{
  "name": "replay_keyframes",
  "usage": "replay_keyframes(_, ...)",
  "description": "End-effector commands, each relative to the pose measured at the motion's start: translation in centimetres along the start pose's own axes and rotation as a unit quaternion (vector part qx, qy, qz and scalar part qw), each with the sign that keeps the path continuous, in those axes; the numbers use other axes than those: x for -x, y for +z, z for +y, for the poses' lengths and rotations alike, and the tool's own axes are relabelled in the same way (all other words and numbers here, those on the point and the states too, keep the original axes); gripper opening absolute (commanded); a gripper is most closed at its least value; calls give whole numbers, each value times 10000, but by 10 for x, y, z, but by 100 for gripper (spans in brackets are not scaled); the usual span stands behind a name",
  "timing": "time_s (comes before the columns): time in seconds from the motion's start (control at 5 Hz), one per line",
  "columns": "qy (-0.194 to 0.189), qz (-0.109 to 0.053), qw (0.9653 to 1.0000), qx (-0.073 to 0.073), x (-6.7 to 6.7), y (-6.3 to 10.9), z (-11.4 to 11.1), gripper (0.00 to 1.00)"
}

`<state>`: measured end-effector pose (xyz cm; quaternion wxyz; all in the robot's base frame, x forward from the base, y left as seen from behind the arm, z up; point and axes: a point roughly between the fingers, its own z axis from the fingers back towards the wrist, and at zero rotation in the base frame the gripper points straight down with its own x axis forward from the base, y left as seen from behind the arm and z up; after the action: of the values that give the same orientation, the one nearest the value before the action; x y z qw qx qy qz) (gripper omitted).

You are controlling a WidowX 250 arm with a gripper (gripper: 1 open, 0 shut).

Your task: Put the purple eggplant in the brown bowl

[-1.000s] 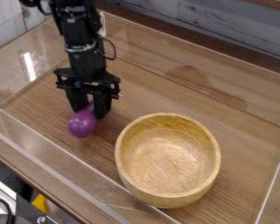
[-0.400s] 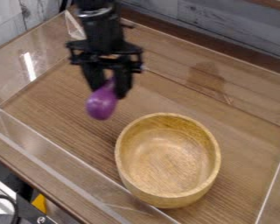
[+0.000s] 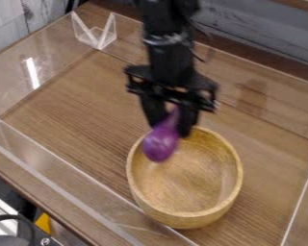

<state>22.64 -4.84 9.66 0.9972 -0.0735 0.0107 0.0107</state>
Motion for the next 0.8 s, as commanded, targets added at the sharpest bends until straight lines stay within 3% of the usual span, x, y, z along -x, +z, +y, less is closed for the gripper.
replay_keyframes(0.0,-195,-210,9996,-37,-3,0,-17,0)
replay_keyframes(0.6,-448,-305,9983,-217,2,-24,-17,0)
